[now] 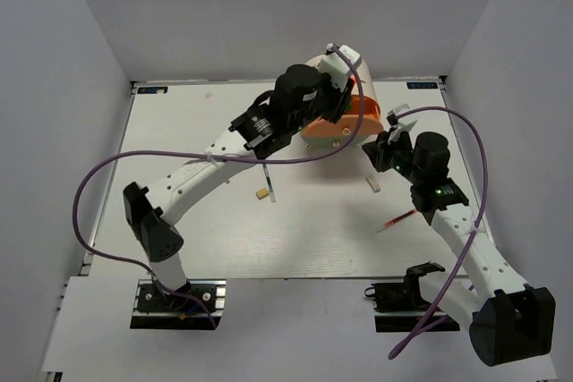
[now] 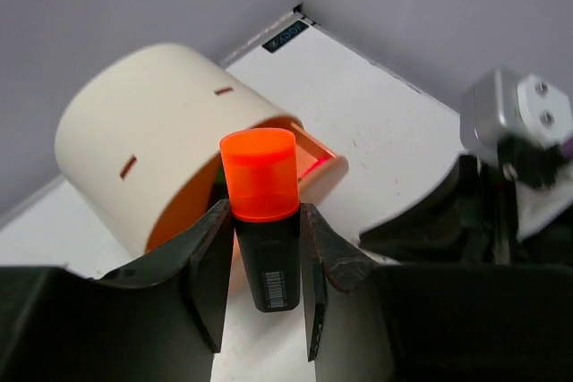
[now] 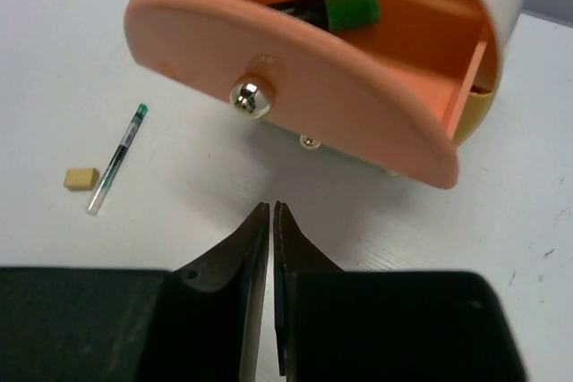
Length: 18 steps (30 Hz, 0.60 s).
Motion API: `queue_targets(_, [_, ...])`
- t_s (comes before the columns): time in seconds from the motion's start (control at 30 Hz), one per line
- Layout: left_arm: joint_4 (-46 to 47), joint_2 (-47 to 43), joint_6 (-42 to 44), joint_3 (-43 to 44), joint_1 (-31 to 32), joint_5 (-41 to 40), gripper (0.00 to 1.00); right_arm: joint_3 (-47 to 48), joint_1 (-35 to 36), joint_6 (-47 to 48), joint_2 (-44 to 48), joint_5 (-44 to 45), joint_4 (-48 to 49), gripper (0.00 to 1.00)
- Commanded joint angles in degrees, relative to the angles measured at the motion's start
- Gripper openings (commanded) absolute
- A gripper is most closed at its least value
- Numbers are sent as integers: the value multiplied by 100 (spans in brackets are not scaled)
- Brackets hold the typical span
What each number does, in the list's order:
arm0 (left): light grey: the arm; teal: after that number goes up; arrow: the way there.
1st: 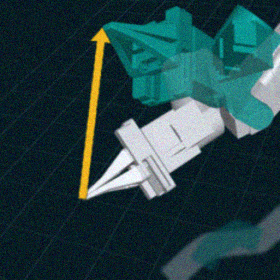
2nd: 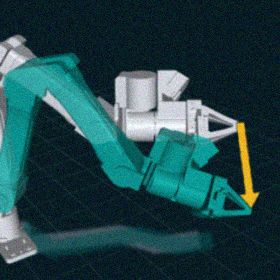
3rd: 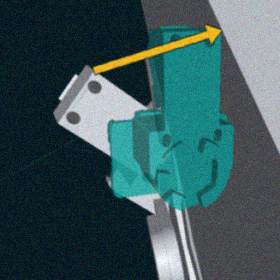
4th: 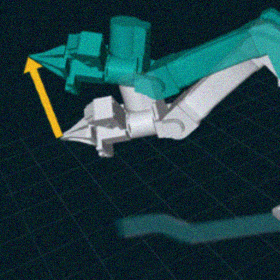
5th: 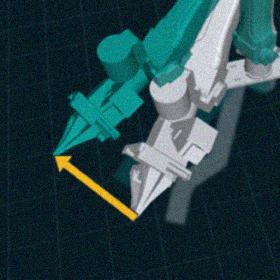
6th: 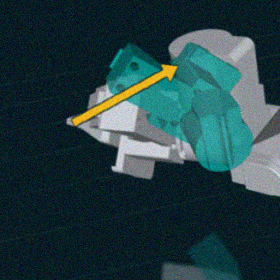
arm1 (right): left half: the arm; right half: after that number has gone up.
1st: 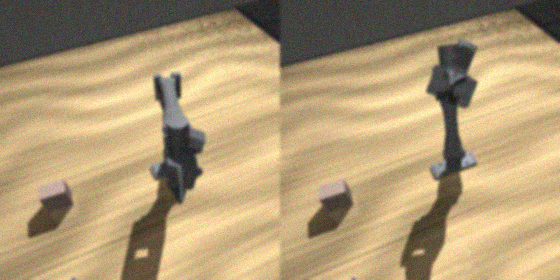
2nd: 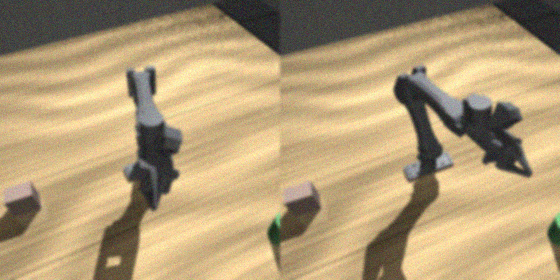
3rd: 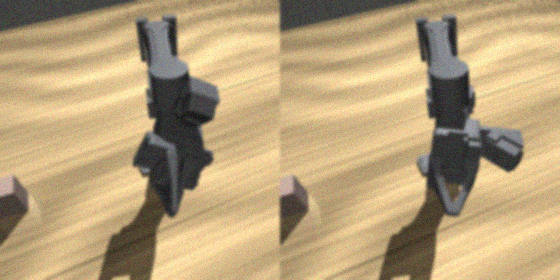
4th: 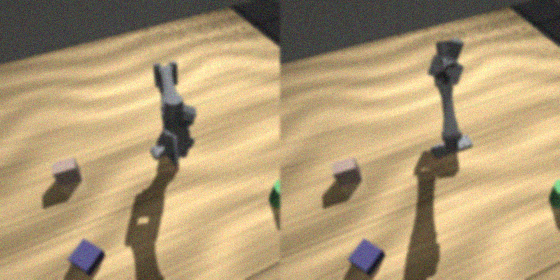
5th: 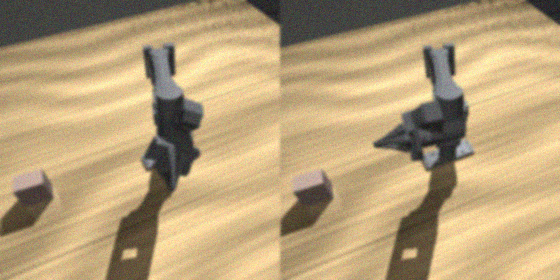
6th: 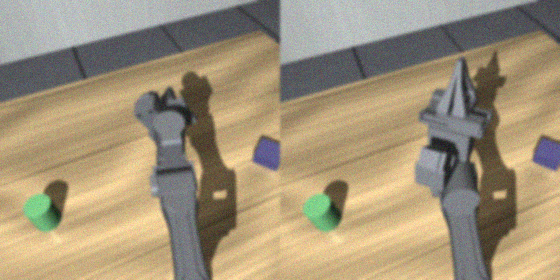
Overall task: Sort the stationery into containers
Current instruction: Place the stationery in the drawer.
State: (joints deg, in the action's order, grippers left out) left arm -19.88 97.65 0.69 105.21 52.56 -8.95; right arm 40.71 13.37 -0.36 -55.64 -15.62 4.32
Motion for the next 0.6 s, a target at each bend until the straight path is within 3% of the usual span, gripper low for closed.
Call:
queue_targets(0.0, [309,315,615,604,-105,122,31,-151,-27,264,202,-371,175,16])
queue_targets(0.23, [572,1045,1327,1010,-307,280,31,-502,-27,379,369,-565,192,22])
queue_targets(0.43, [687,1344,1452,1010,-492,218,31,-643,-10,361,448,-574,254,24])
queue_targets(0.57, [749,1477,1452,949,-492,95,39,-687,-18,353,440,-609,333,31])
